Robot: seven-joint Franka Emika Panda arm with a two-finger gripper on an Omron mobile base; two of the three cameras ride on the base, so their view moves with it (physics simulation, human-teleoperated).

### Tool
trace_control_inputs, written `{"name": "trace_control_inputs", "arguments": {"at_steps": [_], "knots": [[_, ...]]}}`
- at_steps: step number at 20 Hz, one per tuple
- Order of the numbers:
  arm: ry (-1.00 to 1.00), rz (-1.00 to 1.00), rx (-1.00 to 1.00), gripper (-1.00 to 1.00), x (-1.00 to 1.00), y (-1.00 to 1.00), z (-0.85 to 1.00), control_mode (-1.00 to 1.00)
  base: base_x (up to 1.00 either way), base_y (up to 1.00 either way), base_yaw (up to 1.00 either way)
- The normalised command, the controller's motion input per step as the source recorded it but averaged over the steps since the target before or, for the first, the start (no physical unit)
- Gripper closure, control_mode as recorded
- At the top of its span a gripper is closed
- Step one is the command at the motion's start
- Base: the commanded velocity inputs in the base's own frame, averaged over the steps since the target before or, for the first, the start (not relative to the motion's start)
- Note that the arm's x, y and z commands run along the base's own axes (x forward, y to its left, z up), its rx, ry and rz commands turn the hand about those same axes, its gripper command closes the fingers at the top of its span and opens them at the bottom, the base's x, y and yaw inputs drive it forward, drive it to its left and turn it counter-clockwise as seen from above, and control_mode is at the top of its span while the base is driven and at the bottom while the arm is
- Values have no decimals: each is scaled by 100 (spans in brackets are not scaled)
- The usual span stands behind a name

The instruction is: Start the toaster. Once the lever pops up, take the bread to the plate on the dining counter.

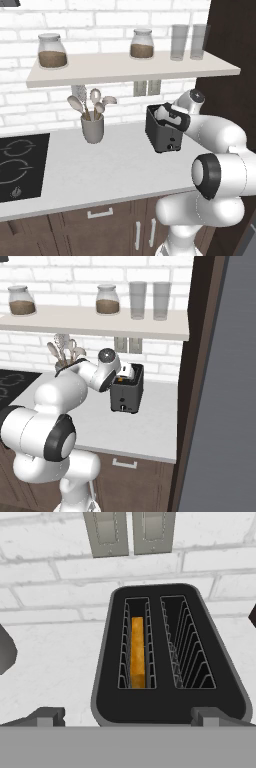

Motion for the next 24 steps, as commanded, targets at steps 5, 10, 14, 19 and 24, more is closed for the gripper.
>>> {"name": "trace_control_inputs", "arguments": {"at_steps": [5,10,14,19,24], "knots": [[0,0,0,-100,0,0,0,-100,0,0,0],[0,0,0,-100,0,0,0,-100,0,0,0],[0,0,0,-100,0,0,0,-100,0,0,0],[0,0,0,-100,0,0,0,-100,0,0,0],[0,0,0,-100,0,0,0,-100,0,0,0]]}}
